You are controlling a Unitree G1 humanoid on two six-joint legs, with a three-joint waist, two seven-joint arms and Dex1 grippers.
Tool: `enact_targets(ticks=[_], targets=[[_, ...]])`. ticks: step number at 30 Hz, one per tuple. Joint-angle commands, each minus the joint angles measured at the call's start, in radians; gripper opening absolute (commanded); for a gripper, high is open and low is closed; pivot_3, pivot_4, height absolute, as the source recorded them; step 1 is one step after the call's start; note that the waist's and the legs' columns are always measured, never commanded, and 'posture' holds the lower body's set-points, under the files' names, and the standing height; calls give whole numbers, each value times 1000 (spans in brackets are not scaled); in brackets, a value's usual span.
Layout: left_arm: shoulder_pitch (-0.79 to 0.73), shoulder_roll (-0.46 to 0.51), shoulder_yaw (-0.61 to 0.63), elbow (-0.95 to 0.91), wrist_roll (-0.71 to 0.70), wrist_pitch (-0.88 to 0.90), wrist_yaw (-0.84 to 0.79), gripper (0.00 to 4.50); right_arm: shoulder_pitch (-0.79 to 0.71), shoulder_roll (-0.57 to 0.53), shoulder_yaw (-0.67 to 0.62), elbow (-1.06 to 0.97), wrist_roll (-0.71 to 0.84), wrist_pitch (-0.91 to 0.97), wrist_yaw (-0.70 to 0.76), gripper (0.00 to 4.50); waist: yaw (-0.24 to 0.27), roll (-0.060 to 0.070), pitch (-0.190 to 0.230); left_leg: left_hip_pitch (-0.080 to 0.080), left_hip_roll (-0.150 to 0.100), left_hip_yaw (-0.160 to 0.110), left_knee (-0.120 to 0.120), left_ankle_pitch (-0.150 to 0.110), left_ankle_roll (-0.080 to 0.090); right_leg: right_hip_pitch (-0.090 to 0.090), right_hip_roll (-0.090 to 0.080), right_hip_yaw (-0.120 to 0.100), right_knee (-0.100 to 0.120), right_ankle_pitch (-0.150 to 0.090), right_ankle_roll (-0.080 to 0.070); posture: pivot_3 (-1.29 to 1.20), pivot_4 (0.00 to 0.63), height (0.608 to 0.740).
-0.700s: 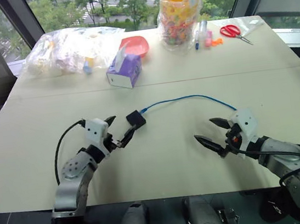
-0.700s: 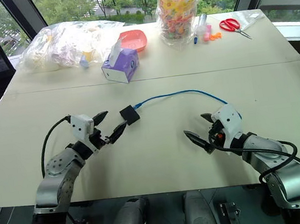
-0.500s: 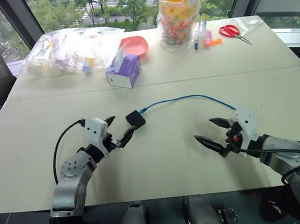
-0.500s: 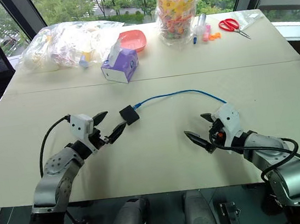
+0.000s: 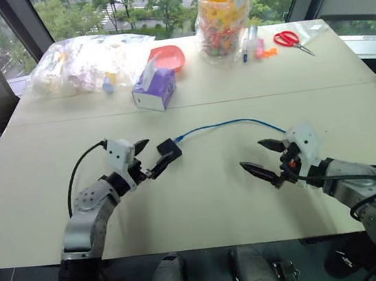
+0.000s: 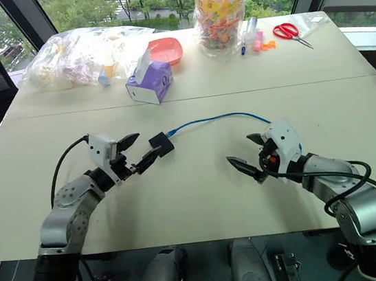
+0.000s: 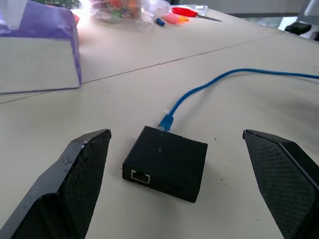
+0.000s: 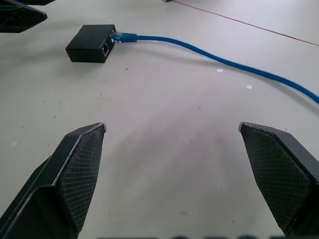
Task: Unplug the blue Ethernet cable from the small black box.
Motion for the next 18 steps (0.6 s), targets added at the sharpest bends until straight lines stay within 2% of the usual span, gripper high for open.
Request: enact_targets(ticks=[1, 5, 9, 14, 18], targets=[[-32, 46, 19, -25, -68, 70, -74, 4459, -95, -49, 22, 25, 10, 18, 49, 4500, -8, 0, 0, 0, 0, 0, 0, 0, 0, 0, 0, 0, 0, 0, 0, 0, 150, 740], [-117, 131, 16, 33, -99, 130, -185, 4459, -337, -106, 160, 163, -43, 23, 158, 4500, -18, -1, 3, 0, 0, 0, 0, 0, 0, -1, 0, 0, 0, 1, -1, 0, 150, 740], [-190, 186, 25, 91, -106, 162, -246, 4459, -609, -77, 341, 362, -141, -32, 284, 4500, -23, -1, 4, 0, 1, 1, -1, 0, 0, -3, 1, 0, 1, 1, -1, 0, 150, 740], [-188, 207, 64, 79, -123, 170, -249, 4459, -897, 61, 559, 730, -308, -185, 445, 4500, -41, -3, 5, -4, 1, 1, -2, 0, 0, -7, 1, 0, 1, 2, 0, 0, 150, 740], [-132, 182, 73, 11, -107, 157, -193, 4459, -1061, 220, 665, 1126, -471, -426, 475, 4500, -43, -3, 5, -5, 1, 2, -4, 0, 0, -10, 0, 1, 1, 2, 0, 0, 150, 740]])
